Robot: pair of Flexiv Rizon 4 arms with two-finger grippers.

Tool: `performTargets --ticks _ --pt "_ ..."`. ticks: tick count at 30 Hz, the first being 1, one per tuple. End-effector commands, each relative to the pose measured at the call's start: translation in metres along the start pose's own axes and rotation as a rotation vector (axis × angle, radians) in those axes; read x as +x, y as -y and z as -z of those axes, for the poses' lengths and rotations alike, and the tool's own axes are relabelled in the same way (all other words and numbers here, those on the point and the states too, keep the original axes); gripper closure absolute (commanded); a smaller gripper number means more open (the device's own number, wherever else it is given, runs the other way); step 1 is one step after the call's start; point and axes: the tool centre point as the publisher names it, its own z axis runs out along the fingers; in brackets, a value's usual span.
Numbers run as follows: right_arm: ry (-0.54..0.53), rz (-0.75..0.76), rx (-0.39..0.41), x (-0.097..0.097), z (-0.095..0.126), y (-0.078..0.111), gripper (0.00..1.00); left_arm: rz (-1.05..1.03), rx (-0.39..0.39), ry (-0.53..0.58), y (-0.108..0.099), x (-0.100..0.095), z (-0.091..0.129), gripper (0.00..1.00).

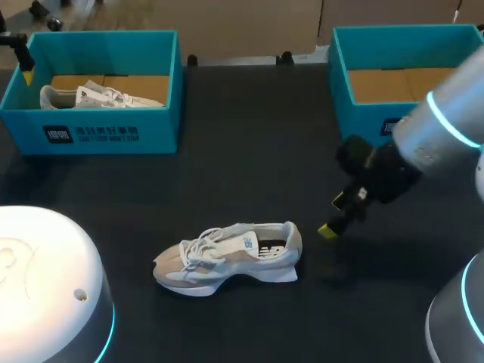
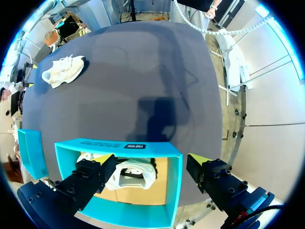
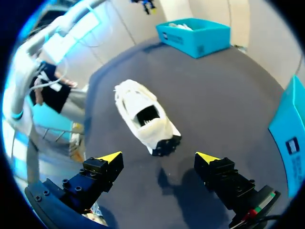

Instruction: Take the shoe out of the shoebox, open the shoe tongue, remove and reinsert the insole, then place the shoe into the shoebox

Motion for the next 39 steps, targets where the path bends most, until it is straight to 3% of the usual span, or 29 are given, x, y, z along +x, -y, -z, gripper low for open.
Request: performTargets --ticks 1,5,8,12,14,18,31,36,39 --pt "-0.207 0.255 -0.504 -0.001 0.001 0.011 0.0 -0.001 -0.001 -0.002 0.0 0.0 0.0 0.0" --pt "-0.207 0.255 -0.504 -0.001 0.001 0.011 0.0 -0.001 -0.001 -0.002 0.0 0.0 0.0 0.0" --pt "-0.222 0.413 -0.622 -0.016 0.005 0.034 0.0 -0.001 -0.001 -0.002 0.0 0.0 0.0 0.0" --pt "-0.207 0.517 -0.769 -0.036 0.006 0.066 0.0 -0.001 -0.001 -0.002 0.0 0.0 0.0 0.0" --pt "-0.183 0.523 -0.764 -0.044 0.003 0.076 0.0 -0.001 -0.001 -0.002 0.0 0.0 0.0 0.0" --pt "-0.185 0.638 -0.866 -0.054 0.003 0.086 0.0 -0.001 -0.001 -0.002 0.0 0.0 0.0 0.0" --pt "-0.185 0.638 -0.866 -0.054 0.003 0.086 0.0 -0.001 -0.001 -0.002 0.0 0.0 0.0 0.0" --pt "-0.087 0.503 -0.737 -0.051 -0.011 0.074 0.0 -0.001 -0.001 -0.002 0.0 0.0 0.0 0.0" --pt "-0.058 0.48 -0.699 -0.049 -0.016 0.069 0.0 -0.001 -0.001 -0.002 0.0 0.0 0.0 0.0"
